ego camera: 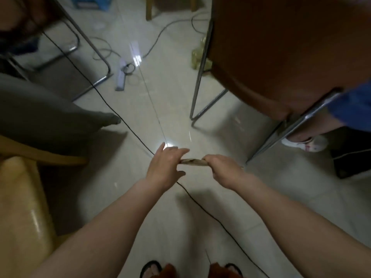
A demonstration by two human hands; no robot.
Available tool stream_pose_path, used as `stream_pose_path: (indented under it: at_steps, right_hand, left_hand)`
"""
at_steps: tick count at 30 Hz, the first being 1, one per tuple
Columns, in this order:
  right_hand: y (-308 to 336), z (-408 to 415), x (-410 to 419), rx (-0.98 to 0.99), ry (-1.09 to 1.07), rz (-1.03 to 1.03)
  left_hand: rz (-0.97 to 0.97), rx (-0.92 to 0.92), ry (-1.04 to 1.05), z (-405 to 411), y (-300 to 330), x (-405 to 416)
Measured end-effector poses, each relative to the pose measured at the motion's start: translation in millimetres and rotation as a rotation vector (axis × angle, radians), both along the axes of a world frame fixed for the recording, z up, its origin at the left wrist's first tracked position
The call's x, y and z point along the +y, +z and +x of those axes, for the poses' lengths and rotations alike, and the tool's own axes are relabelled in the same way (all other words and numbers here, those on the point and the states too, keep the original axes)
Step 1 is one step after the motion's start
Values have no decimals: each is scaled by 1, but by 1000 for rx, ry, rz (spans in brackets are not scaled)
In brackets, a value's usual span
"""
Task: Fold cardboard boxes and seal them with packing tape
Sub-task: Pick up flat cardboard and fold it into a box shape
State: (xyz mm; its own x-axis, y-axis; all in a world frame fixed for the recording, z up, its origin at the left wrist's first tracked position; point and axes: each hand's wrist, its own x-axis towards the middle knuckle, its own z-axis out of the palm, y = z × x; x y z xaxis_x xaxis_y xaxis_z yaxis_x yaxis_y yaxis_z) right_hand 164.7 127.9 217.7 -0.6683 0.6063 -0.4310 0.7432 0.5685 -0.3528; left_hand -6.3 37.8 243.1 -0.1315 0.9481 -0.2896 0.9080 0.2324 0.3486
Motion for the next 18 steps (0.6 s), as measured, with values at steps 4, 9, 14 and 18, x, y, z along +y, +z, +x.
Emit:
stream_pose_path:
  at_steps: [4, 9, 14, 18]
  right_hand:
    - [162, -16, 3, 34, 68, 52]
    - [356, -17, 16, 47, 73, 169]
    - [497, -19, 14, 148, 47, 299]
    - [570, -45, -9, 181, 128, 448]
  left_hand:
    - [109, -29, 68, 3, 153, 15]
    - [147, 24, 96, -16, 331, 20]
    - [134, 140, 107, -36, 462, 12]
    - [191, 222, 11, -34, 532, 9]
